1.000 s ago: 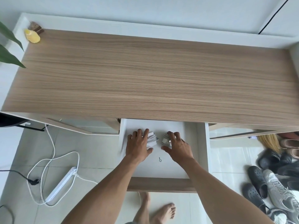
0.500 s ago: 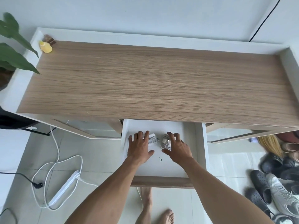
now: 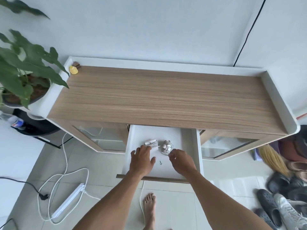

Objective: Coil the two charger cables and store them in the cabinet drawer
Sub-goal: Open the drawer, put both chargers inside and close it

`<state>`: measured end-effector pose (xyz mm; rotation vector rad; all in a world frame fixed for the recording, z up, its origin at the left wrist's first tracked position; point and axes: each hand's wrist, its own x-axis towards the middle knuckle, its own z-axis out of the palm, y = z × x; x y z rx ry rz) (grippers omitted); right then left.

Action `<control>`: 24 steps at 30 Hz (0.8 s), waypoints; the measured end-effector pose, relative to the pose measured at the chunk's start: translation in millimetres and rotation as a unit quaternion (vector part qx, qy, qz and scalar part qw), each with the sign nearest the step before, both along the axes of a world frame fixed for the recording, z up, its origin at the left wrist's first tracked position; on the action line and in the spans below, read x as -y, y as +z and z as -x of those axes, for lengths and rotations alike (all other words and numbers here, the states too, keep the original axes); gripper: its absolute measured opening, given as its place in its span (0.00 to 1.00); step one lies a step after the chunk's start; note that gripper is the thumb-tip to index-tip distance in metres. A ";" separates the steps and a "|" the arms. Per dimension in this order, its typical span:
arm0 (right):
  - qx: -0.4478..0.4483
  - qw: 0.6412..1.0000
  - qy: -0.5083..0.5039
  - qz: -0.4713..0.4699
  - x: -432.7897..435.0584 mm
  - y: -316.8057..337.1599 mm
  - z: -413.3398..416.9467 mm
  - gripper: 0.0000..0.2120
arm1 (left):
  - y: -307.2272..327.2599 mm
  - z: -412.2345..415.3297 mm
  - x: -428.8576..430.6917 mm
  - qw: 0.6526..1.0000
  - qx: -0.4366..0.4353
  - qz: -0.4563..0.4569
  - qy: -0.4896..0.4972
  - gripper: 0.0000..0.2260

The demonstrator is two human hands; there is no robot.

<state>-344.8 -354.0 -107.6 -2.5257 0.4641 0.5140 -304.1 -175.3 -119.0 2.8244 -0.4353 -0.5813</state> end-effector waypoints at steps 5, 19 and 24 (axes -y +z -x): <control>-0.008 0.979 -0.183 -0.085 3.4 10.2 55.4 0.12 | 16.7 48.7 -23.1 0.990 -0.019 0.007 0.139 0.16; -0.007 0.617 -0.632 -0.469 10.6 5.7 123.8 0.05 | 1.5 98.0 -28.4 0.763 -0.134 0.247 0.583 0.30; 0.007 0.614 -0.648 -0.451 8.2 2.0 117.9 0.06 | -73.7 76.8 -36.7 0.685 -0.179 0.348 0.615 0.25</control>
